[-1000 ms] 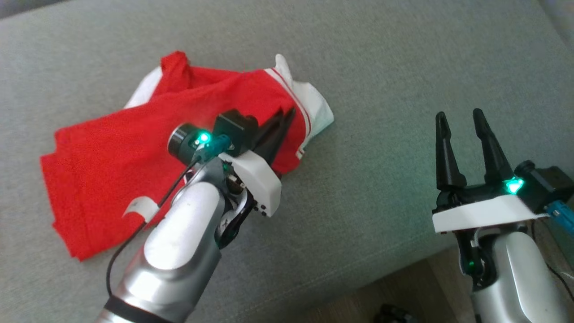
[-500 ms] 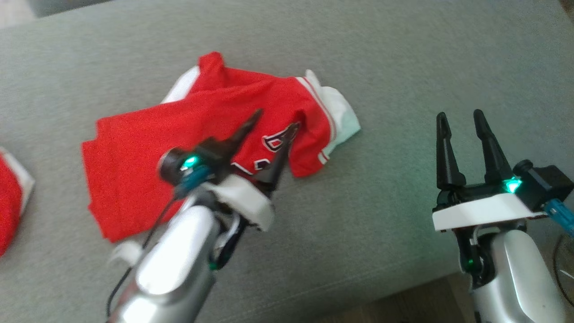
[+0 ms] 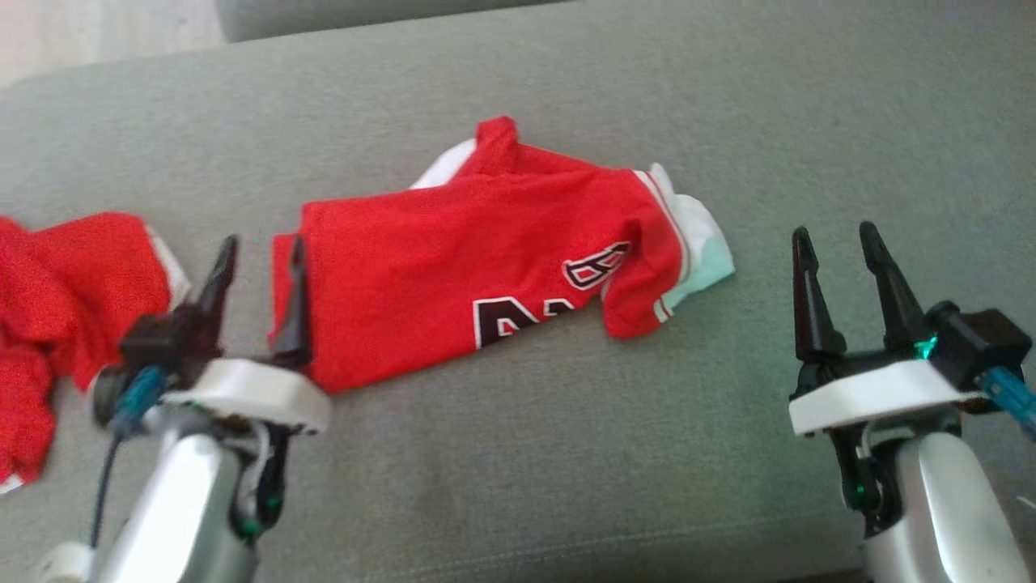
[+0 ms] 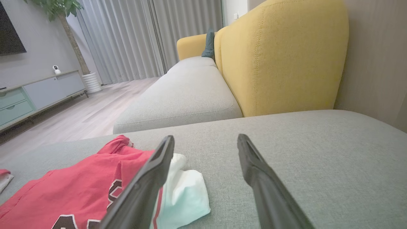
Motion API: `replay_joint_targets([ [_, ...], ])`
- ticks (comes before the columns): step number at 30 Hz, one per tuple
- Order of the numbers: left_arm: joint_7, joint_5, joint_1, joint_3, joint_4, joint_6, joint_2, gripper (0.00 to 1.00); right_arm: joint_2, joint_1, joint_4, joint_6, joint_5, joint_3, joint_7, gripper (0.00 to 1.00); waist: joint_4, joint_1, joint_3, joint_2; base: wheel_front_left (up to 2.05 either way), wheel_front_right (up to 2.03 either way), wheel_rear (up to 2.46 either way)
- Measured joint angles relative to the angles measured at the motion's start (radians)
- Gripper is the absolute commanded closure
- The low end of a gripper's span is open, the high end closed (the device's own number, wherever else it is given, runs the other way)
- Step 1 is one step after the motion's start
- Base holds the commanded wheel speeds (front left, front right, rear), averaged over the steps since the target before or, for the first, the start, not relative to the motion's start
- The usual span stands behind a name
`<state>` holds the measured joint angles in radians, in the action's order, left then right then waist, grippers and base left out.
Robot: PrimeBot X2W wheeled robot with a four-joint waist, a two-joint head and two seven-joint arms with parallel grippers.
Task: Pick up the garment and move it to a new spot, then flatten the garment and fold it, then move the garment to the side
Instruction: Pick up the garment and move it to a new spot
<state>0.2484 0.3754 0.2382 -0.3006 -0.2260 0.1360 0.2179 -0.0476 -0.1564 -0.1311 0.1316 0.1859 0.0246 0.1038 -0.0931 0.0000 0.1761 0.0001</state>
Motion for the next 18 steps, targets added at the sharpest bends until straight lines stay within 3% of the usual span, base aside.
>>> replay_joint_targets([
  [6, 0.001, 0.0, -0.063, 0.054, 0.031, 0.011, 0.027, 0.0, 0.0, 0.007, 0.005, 0.0, -0.011, -0.004, -0.021, 0.0, 0.036, 0.0, -0.03, 0.0, 0.0, 0.0, 0.0],
  [18, 0.001, -0.013, -0.155, 0.055, 0.072, 0.004, 0.03, 0.0, 0.0, 0.072, 0.012, 0.0, -0.011, -0.021, -0.043, 0.0, 0.042, 0.0, -0.085, 0.0, 0.0, 0.0, 0.0],
])
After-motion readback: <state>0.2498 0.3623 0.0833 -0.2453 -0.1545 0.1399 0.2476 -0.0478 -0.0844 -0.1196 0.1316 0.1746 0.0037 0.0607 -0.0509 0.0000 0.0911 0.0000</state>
